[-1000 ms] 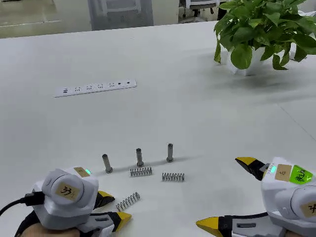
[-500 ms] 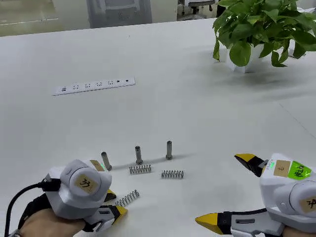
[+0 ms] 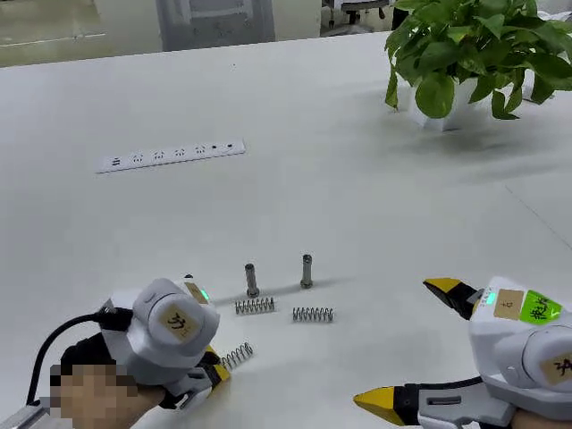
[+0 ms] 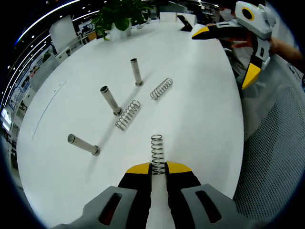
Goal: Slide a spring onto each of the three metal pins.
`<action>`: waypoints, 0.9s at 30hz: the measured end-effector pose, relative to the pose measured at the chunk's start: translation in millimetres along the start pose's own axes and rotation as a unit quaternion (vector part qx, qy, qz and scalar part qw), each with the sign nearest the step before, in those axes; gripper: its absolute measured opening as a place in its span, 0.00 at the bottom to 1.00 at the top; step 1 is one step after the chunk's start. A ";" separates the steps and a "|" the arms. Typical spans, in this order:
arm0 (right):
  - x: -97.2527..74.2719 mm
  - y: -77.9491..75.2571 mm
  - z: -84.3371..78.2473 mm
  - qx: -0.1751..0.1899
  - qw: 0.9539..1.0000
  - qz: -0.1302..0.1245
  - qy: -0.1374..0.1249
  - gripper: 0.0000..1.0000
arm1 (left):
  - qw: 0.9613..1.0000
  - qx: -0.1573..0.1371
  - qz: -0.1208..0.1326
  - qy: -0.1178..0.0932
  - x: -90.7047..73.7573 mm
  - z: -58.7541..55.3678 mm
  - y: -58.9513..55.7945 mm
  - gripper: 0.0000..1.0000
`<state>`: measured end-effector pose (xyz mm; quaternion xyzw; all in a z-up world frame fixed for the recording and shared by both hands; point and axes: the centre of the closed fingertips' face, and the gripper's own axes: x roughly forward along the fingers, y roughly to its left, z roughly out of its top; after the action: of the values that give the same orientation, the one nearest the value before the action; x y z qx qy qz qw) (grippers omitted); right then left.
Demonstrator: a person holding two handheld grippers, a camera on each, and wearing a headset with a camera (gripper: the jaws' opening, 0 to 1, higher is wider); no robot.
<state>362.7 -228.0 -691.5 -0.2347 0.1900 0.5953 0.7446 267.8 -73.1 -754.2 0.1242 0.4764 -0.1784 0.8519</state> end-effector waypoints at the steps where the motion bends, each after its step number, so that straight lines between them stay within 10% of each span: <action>1: 0.1 0.1 -0.1 -0.001 1.000 0.000 0.000 0.97 | 1.000 -0.004 0.001 -0.001 0.4 -0.3 0.6 0.11; 27: 14.5 40.8 15.8 -0.006 0.996 0.085 0.005 0.99 | 0.992 -0.069 0.003 -0.103 -7.7 -1.9 -4.7 0.10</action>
<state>326.1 -200.0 -691.8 -0.2249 0.2097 0.6562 0.6891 260.7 -75.2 -748.8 0.0479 0.3964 -0.1544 0.9037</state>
